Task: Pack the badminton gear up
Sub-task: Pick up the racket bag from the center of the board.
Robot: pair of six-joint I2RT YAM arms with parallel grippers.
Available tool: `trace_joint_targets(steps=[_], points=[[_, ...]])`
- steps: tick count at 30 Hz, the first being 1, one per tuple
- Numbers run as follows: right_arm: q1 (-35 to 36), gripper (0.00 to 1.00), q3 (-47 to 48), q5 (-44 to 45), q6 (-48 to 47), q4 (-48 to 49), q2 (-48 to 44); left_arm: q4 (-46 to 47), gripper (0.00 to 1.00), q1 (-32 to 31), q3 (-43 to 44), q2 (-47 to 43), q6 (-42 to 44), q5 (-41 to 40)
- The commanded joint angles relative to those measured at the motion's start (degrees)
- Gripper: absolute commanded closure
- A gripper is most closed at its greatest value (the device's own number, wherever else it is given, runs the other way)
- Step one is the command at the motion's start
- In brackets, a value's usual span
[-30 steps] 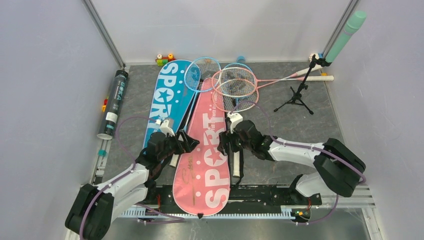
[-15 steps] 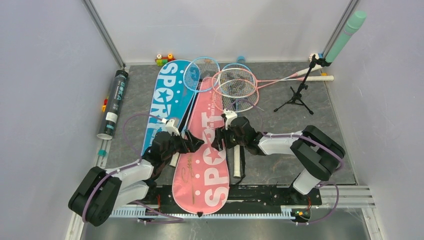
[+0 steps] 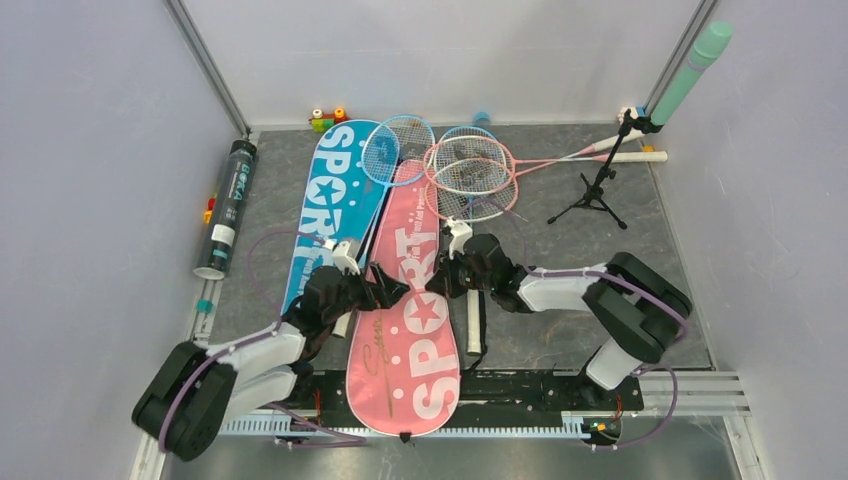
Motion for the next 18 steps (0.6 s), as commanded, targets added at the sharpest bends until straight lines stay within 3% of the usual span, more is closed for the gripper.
trace_joint_targets(steps=[1,9,18], points=[[1.69,1.0,6.61,-1.44,-8.47,-8.63,-11.22,-14.36,0.0,-0.32,6.72,-13.18,1.48,-1.04],[1.77,1.0,11.57,1.66,-18.89,-19.08,-26.39,-33.99,0.0,-0.33,17.71,-36.76,9.04,-15.2],[1.76,1.0,20.41,3.65,-33.63,-31.28,-36.63,-39.74,0.0,-0.32,22.83,-41.12,12.02,-21.02]])
